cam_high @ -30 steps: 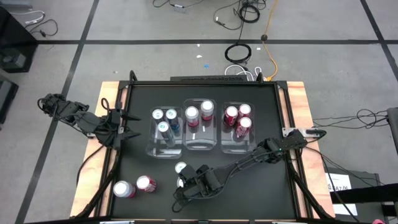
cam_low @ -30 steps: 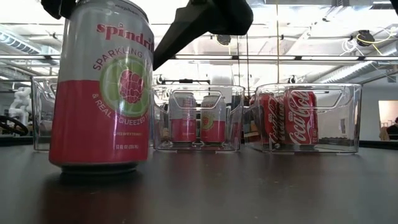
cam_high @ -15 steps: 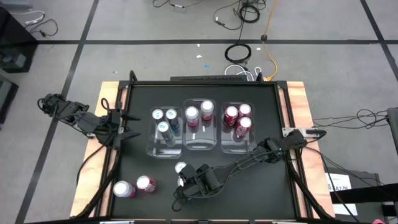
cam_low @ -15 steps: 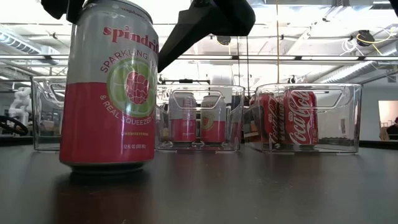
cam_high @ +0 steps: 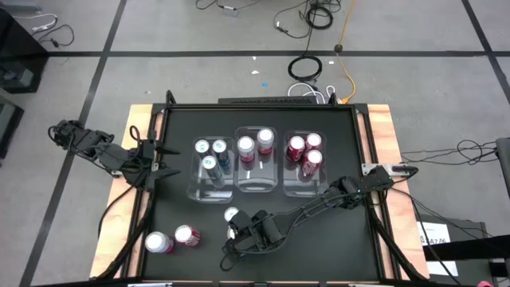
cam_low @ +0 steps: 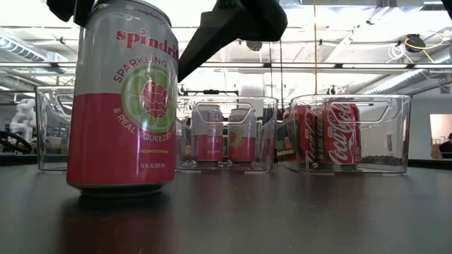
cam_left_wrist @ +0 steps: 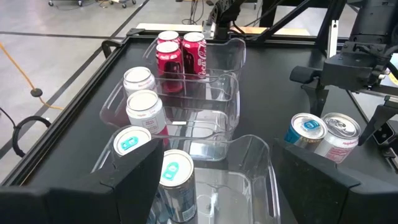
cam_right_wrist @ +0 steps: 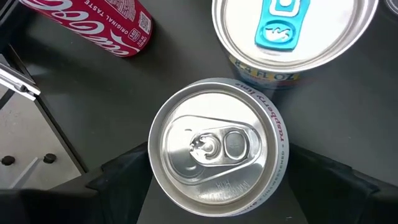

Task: Sort soda cans
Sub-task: Put the bottom center red and white soda can into the middle transparent bin

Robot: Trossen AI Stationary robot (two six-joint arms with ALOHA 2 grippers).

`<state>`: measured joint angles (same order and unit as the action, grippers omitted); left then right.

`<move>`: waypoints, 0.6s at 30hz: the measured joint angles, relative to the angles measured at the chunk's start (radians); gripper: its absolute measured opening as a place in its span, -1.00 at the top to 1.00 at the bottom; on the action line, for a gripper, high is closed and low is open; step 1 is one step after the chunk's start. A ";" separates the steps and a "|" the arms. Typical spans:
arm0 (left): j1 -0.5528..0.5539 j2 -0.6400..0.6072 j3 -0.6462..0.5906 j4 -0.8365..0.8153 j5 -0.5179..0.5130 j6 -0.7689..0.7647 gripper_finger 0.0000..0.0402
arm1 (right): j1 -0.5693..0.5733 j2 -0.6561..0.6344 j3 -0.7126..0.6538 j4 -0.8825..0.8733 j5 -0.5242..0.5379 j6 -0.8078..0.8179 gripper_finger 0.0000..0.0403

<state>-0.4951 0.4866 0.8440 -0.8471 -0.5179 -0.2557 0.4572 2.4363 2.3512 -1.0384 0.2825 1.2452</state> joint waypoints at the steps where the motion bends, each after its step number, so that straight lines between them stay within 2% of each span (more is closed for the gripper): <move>1: 0.000 0.000 0.000 0.000 0.000 0.000 -0.51 | 0.000 0.000 0.000 0.000 0.000 -0.001 -0.69; 10: 0.000 0.000 0.000 0.000 0.000 0.000 -0.51 | 0.000 0.000 -0.003 0.001 -0.004 -0.011 -0.88; 18: 0.000 0.000 0.000 0.000 0.000 0.000 -0.51 | -0.005 0.000 -0.002 0.002 -0.001 -0.028 -0.91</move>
<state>-0.4953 0.4866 0.8444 -0.8471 -0.5182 -0.2553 0.4522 2.4367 2.3489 -1.0367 0.2817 1.2175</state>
